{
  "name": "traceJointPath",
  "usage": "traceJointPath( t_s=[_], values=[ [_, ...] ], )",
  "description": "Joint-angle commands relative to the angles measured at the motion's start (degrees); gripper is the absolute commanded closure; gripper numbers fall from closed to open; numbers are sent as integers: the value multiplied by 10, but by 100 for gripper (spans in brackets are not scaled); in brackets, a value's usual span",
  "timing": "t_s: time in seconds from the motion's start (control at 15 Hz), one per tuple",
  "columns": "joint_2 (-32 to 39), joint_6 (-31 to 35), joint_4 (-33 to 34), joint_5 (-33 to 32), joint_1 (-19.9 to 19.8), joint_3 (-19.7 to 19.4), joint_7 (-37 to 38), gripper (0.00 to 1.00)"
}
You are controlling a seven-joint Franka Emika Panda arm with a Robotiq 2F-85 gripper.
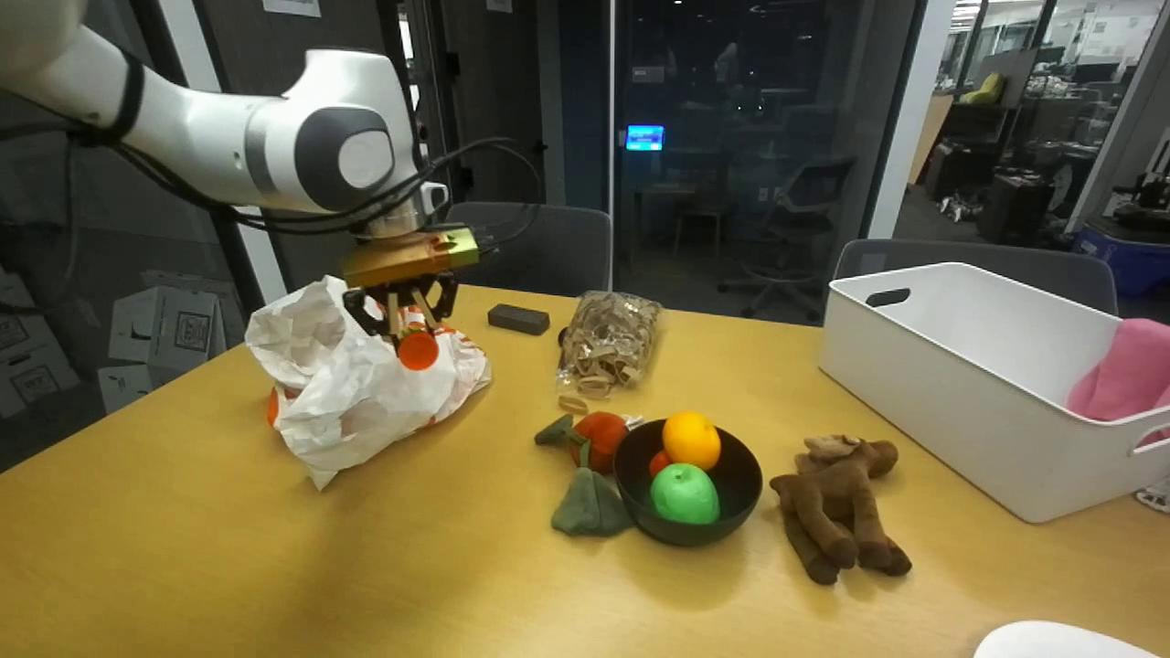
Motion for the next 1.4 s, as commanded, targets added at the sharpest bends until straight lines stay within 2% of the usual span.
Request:
traceJointPath(
  t_s=[0.0, 0.2, 0.33, 0.67, 0.87, 1.0, 1.13, 1.33],
  values=[
    [-2, -19, 25, 88, 29, 11, -103, 82],
    [21, -66, 52, 176, 41, 13, -186, 82],
    [45, -120, 76, 220, 39, 12, -229, 82],
    [134, -272, 149, 270, 14, 16, -249, 82],
    [167, -220, 152, 237, 17, 26, -259, 82],
    [177, -110, 139, 209, 28, 28, -244, 82],
    [191, -30, 135, 177, 29, 32, -232, 82],
    [196, 59, 122, 88, 36, 29, -210, 82]
  ],
)
